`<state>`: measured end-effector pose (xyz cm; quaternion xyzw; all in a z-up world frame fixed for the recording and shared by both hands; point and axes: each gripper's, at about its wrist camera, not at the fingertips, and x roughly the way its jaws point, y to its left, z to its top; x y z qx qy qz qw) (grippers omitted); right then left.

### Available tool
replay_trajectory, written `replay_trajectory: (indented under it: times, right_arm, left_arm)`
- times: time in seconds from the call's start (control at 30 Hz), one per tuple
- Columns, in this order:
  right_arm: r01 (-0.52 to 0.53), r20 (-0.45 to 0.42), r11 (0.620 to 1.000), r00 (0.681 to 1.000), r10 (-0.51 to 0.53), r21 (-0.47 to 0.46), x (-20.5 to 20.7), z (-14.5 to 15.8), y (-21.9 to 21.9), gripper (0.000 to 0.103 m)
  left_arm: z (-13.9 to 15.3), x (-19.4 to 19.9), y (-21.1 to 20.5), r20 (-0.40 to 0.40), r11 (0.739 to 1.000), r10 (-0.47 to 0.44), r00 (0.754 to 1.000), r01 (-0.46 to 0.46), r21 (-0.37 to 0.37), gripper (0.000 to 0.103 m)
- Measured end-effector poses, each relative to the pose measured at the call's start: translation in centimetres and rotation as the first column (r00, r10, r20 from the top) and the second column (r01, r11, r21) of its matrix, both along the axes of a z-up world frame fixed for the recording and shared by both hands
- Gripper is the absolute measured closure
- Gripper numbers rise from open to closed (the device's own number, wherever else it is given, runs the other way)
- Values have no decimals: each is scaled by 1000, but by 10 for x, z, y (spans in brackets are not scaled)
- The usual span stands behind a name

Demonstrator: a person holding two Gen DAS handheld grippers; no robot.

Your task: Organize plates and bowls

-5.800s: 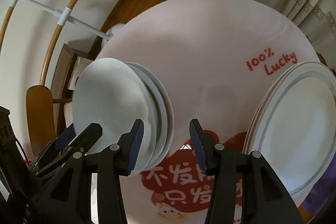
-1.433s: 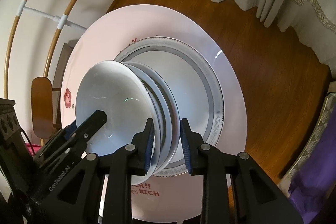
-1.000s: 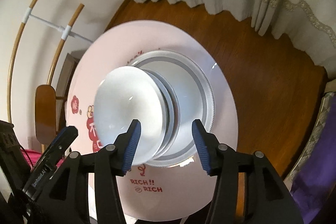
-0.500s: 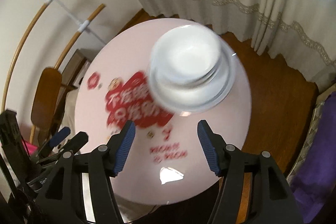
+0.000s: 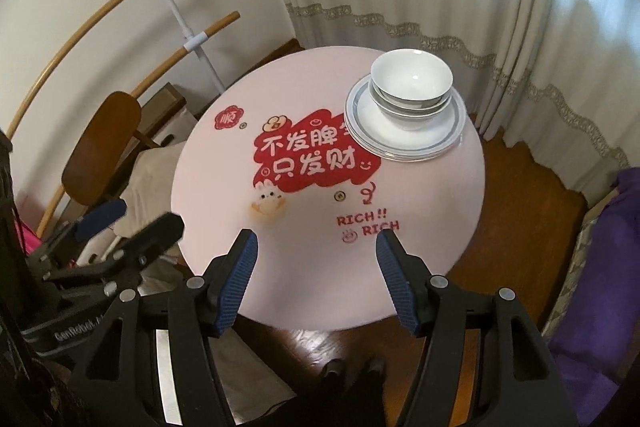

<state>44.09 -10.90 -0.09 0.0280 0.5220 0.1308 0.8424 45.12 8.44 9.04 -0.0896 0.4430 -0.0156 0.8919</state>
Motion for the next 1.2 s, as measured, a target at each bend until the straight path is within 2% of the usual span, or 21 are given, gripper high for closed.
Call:
replay_trajectory:
  times: [0.33, 0.5, 0.67, 0.87, 0.97, 1.03, 1.2]
  right_arm:
    - [12, 89, 1000, 996, -11, -15, -49, 20, -25, 39]
    - [-7, 142, 1000, 990, 7, 3, -70, 27, -42, 39]
    - [-1, 207, 1000, 978, -4, 24, -91, 34, -58, 35]
    - [8, 260, 999, 965, -21, 51, -99, 47, -69, 31]
    - [7, 285, 999, 958, -21, 48, -102, 50, -71, 27]
    - [5, 292, 999, 956, -19, 46, -104, 50, -71, 19]
    - [4, 306, 999, 952, -16, 43, -105, 49, -70, 16]
  left_arm:
    - [28, -58, -33, 121, 998, 20, 992, -26, 53, 10]
    - [36, -96, -56, 183, 996, 35, 982, -50, 74, 5]
    - [36, -122, -77, 202, 994, 32, 979, -53, 99, 3]
    - [52, -140, -94, 253, 992, 12, 967, -44, 122, 1]
    - [51, -144, -94, 264, 992, 22, 964, -54, 116, 1]
    - [48, -143, -93, 265, 992, 21, 964, -53, 115, 1]
    - [46, -139, -91, 270, 990, 21, 963, -58, 130, 1]
